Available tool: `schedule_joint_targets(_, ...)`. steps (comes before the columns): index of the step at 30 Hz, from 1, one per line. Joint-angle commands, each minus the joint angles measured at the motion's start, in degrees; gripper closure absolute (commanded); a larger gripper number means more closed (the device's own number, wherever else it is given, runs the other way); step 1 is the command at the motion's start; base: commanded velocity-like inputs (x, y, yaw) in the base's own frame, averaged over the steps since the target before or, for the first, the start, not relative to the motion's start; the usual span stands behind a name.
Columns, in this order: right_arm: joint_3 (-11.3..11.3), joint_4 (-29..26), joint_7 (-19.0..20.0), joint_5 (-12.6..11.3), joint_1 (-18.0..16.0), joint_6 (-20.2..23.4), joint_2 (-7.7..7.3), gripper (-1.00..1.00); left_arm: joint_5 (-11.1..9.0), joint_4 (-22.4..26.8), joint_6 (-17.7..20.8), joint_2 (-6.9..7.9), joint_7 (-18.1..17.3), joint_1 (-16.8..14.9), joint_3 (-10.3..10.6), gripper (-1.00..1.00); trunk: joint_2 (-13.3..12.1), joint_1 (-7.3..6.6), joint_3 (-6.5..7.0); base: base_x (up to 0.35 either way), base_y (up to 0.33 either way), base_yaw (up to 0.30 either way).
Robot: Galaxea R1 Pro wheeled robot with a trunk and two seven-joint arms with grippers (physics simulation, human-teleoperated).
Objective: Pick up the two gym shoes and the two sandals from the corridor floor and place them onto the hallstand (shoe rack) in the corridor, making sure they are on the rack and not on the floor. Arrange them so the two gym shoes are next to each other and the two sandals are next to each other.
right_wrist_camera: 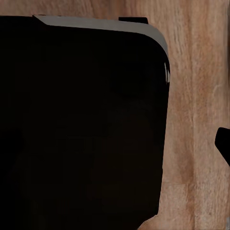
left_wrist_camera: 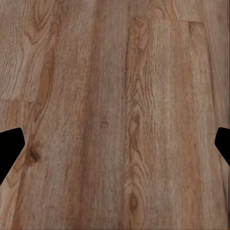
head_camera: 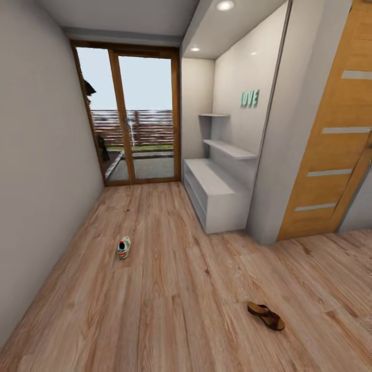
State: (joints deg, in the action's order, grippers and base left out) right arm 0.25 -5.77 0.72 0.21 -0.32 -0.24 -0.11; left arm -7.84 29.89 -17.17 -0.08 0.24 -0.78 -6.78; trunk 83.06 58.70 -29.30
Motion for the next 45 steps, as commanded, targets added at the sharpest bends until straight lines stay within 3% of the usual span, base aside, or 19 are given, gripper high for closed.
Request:
schedule_joint_targets(1,0.0,0.0,0.1,0.0,0.0,0.0,-0.02,-1.00,-0.3,0.0,-0.1,-0.01,0.0,0.0,0.0,-1.00,0.0,0.03,-0.06,0.344,0.000,-0.260)
schedule_joint_targets(27,-0.2,0.0,0.1,0.0,0.0,0.0,-0.07,-1.00,-0.3,0.0,-0.2,-0.01,0.0,0.0,0.0,-1.00,0.0,0.03,-0.04,0.343,0.002,-0.037)
schedule_joint_targets(45,-0.2,0.0,0.1,0.0,0.0,0.0,0.01,-1.00,-0.3,0.0,-0.2,-0.01,0.0,0.0,0.0,-1.00,0.0,0.03,0.38,0.290,0.181,-0.268)
